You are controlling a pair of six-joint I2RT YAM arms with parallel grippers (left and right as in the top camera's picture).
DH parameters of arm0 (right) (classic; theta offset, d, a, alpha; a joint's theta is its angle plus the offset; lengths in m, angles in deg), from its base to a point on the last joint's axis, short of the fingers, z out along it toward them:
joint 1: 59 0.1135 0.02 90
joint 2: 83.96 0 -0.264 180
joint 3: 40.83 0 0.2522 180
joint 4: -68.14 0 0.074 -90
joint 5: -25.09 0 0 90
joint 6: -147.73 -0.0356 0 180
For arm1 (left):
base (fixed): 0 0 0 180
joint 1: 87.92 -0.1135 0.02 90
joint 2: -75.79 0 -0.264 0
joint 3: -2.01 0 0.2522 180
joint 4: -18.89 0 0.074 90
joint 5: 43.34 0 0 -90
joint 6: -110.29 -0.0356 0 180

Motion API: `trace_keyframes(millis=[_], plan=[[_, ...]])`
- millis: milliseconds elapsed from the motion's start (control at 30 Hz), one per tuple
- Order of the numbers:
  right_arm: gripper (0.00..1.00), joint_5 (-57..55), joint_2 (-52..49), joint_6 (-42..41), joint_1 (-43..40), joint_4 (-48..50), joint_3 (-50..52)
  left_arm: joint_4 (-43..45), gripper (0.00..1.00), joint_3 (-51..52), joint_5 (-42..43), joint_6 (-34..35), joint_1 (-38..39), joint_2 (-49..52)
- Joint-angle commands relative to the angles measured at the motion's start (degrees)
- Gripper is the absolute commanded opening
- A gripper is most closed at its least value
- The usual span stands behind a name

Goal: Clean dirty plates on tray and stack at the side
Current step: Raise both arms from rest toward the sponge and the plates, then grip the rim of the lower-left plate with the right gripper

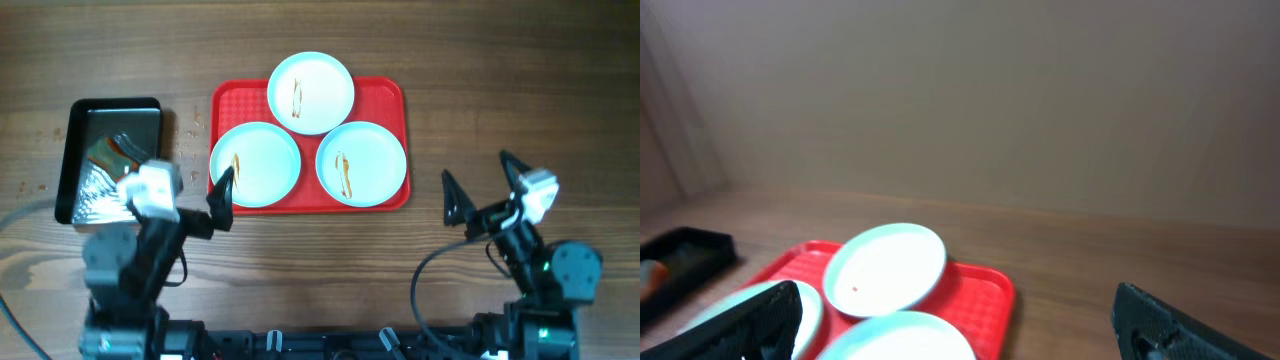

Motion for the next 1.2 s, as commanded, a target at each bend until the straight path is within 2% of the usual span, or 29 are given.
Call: trace_keyframes(millis=[0, 67, 133, 267, 333, 367, 400, 467, 500, 533, 600, 633, 667, 700, 767, 900, 1100, 1167], plan=[[1.00, 7.91, -12.68, -3.21, 0.24, -0.90, -10.29, -9.29, 1.00, -13.79, 2.43, 0.48, 0.22, 13.25], [1.00, 12.98, -22.71, -3.39, 0.24, -4.31, -18.38, -18.21, 1.00, -24.00, 2.64, 0.48, 0.09, 23.45], [1.00, 15.54, -31.78, -3.37, 0.24, -12.20, -26.95, -27.96, 1.00, -34.60, 4.98, 0.44, -0.90, 33.86], [1.00, 16.04, -44.44, -1.79, 0.94, -27.76, -40.76, -40.54, 1.00, -47.36, 10.73, 0.52, -3.15, 48.61], [1.00, 16.06, -49.29, 1.53, 2.71, -35.45, -46.99, -40.83, 1.00, -47.63, 13.14, 0.74, -3.13, 51.89], [1.00, 17.05, -50.93, 1.25, 3.58, -36.26, -48.63, -40.81, 1.00, -47.63, 13.11, 0.72, -3.13, 52.74], [1.00, 20.90, -52.04, -1.14, 4.33, -32.72, -48.96, -40.54, 1.00, -47.63, 13.40, 0.76, -3.13, 53.75], [1.00, 21.38, -53.05, -4.63, 4.42, -30.08, -48.94, -40.41, 1.00, -47.63, 15.47, 0.74, -3.08, 54.40], [1.00, 21.22, -53.66, -11.19, 4.48, -27.12, -48.85, -40.37, 1.00, -47.63, 15.76, 0.72, -3.08, 54.49], [1.00, 21.57, -54.38, -13.64, 4.63, -24.87, -48.85, -39.69, 1.00, -47.63, 15.69, 0.72, -3.08, 54.49], [0.97, 18.43, -55.36, -14.19, 6.62, -23.50, -48.87, -38.14, 1.00, -47.63, 15.41, 0.83, -3.17, 54.49], [0.96, 14.34, -55.89, -15.28, 8.72, -24.04, -48.87, -37.38, 1.00, -47.63, 14.14, 2.89, -3.50, 54.49], [0.95, 7.78, -56.81, -16.48, 13.35, -24.90, -48.87, -36.74, 1.00, -47.63, 7.56, 11.87, -4.83, 54.49], [0.95, 4.33, -57.61, -16.50, 16.33, -25.22, -48.92, -36.96, 1.00, -47.63, 2.89, 17.53, -6.34, 54.49], [0.91, -1.70, -60.54, -18.71, 22.27, -25.77, -49.27, -37.33, 1.00, -47.63, -1.16, 22.16, -10.03, 54.49], [0.78, -3.80, -72.96, -19.87, 30.67, -31.23, -55.91, -36.65, 1.00, -47.63, -1.16, 22.10, -16.35, 54.49], [0.72, -12.31, -89.59, -19.23, 39.63, -44.11, -71.52, -36.50, 1.00, -47.58, -1.16, 22.10, -18.25, 54.58], [0.67, -14.23, -94.53, -19.32, 41.88, -46.60, -74.93, -36.50, 1.00, -47.56, -1.18, 22.08, -18.25, 54.75]])
